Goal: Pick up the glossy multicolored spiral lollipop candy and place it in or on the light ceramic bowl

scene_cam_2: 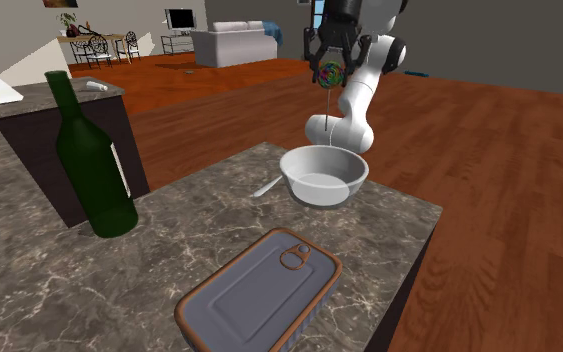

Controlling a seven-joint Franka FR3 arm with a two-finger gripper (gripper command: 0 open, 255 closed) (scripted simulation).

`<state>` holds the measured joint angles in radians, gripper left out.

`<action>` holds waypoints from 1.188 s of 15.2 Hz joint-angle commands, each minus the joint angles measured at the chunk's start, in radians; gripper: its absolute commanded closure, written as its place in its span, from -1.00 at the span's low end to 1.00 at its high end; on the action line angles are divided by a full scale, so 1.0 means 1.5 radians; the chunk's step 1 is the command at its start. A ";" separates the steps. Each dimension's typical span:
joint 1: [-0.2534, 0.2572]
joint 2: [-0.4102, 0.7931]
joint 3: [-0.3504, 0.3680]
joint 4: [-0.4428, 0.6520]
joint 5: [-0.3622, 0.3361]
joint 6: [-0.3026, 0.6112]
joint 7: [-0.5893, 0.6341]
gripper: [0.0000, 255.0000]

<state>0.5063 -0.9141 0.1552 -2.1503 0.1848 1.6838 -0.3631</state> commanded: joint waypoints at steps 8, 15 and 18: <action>0.006 -0.047 0.008 -0.110 0.010 0.063 -0.005 1.00; 0.011 -0.078 0.014 -0.190 0.018 0.111 -0.009 1.00; 0.012 -0.082 0.015 -0.200 0.019 0.118 -0.009 1.00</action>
<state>0.5241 -1.0353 0.1772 -2.4451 0.2132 1.8569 -0.3773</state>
